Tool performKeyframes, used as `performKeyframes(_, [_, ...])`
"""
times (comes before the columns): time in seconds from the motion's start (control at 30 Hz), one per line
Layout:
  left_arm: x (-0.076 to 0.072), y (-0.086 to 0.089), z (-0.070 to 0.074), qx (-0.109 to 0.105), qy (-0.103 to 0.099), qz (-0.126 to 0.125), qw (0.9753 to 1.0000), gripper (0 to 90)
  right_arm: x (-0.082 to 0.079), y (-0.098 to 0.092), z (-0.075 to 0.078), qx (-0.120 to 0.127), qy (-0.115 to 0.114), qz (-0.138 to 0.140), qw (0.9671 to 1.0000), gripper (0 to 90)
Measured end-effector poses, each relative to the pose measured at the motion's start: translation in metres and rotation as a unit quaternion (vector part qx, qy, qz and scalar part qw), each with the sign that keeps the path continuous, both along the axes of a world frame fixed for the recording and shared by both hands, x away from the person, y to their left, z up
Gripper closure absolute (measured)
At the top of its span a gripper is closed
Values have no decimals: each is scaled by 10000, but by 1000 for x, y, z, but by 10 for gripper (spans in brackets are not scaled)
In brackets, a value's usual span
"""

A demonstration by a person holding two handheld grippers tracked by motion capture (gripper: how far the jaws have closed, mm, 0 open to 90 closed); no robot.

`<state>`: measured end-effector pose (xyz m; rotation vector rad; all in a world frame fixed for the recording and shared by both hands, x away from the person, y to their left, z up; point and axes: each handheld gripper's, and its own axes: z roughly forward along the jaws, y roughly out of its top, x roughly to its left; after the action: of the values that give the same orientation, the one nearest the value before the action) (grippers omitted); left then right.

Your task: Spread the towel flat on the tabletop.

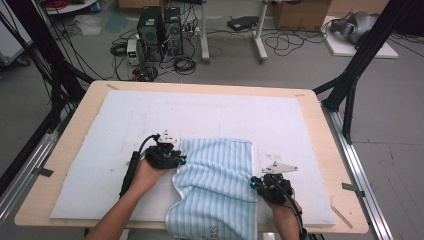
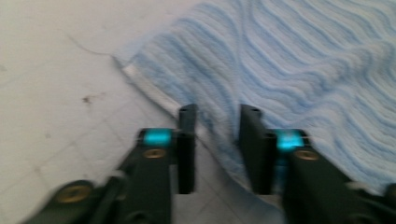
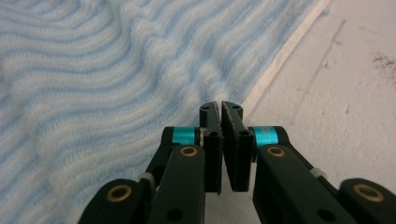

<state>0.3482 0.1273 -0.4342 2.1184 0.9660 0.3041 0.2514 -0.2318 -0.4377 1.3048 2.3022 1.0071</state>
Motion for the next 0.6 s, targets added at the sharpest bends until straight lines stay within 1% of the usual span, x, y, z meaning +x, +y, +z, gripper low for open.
performKeyframes(0.03, [2,2,1,-125,-105,103,9998,552,2,0,2,42,-34,-36,10000,813])
performKeyframes(0.07, [4,3,3,-239,-271,186,9992,514,4,-1,4,122,-94,-85,9998,754])
performKeyframes(0.1, [5,5,5,-356,-459,247,9980,507,9,-2,6,167,-193,-133,9996,715])
performKeyframes(0.13, [8,6,7,-426,-615,312,9967,513,13,-3,8,243,-193,-222,9993,680])
performKeyframes(0.17, [11,6,9,-516,-674,372,9957,514,20,-3,10,265,-280,-278,9989,631])
performKeyframes(0.2, [15,7,10,-622,-749,457,9942,522,28,-4,11,261,-309,-378,9985,615])
performKeyframes(0.23, [19,7,10,-659,-728,528,9938,540,37,-5,11,270,-294,-440,9982,604])
performKeyframes(0.27, [24,6,10,-620,-687,576,9940,548,47,-4,10,217,-232,-493,9983,582])
performKeyframes(0.3, [28,5,9,-631,-658,624,9939,551,56,-2,10,103,-189,-537,9983,573])
performKeyframes(0.33, [33,4,8,-614,-664,653,9938,556,66,-1,9,48,-211,-586,9980,561])
performKeyframes(0.37, [37,3,6,-635,-683,708,9931,562,74,1,9,-3,-203,-673,9975,551])
performKeyframes(0.4, [41,3,2,-670,-658,795,9924,568,82,1,10,-28,-216,-722,9972,549])
performKeyframes(0.43, [45,4,-2,-679,-585,906,9918,570,88,2,10,4,-227,-768,9968,534])
performKeyframes(0.47, [48,5,-6,-711,-457,1025,9911,570,94,4,11,-1,-222,-846,9962,498])
performKeyframes(0.5, [51,6,-10,-839,-269,1212,9887,585,100,4,11,-52,-185,-900,9958,479])
performKeyframes(0.53, [53,6,-12,-855,-191,1294,9877,591,105,5,10,-78,-129,-944,9954,478])
performKeyframes(0.6, [55,4,-16,-783,-246,1285,9883,604,113,7,8,-117,-52,-1025,9946,479])
